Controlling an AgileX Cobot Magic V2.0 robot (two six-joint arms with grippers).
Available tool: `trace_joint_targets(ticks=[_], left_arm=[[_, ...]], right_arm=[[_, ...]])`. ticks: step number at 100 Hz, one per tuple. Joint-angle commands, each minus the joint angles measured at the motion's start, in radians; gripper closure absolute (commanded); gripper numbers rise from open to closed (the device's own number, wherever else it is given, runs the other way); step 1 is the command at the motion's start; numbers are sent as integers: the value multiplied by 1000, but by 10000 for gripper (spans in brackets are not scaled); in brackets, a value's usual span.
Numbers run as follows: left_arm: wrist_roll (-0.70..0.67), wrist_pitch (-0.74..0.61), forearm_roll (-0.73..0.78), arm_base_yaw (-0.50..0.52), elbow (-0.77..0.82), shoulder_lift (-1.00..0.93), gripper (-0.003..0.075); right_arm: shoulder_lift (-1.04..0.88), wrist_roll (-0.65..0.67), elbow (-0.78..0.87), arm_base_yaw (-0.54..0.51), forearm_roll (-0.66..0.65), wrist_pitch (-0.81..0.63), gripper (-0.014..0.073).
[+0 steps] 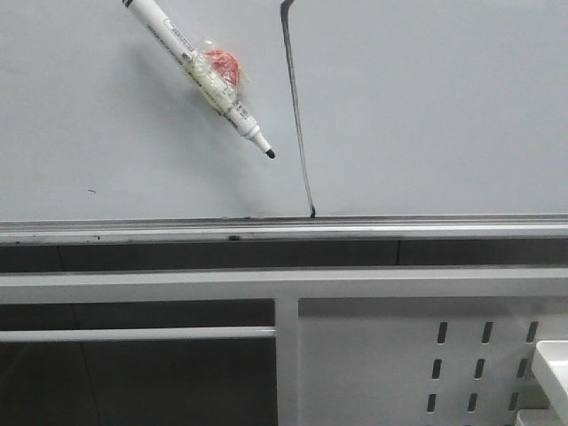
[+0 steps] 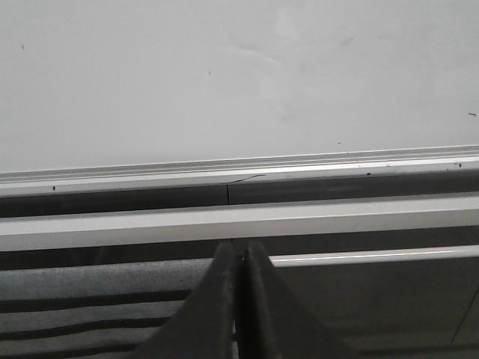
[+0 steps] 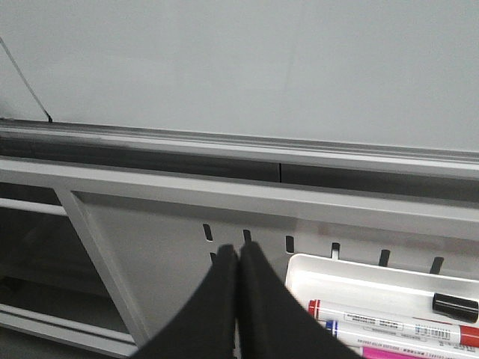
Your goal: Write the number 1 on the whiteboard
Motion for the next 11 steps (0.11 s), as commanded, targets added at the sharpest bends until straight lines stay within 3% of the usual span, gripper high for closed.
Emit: trace_joint_targets(ticks=[1,11], left_arm=[[-9,-54,-2,4,36,-20,740],[-9,-54,-2,4,36,-20,740]], right_arm=[[-24,-2,14,-4,-21,-27,643],[-24,-2,14,-4,-21,-27,643]])
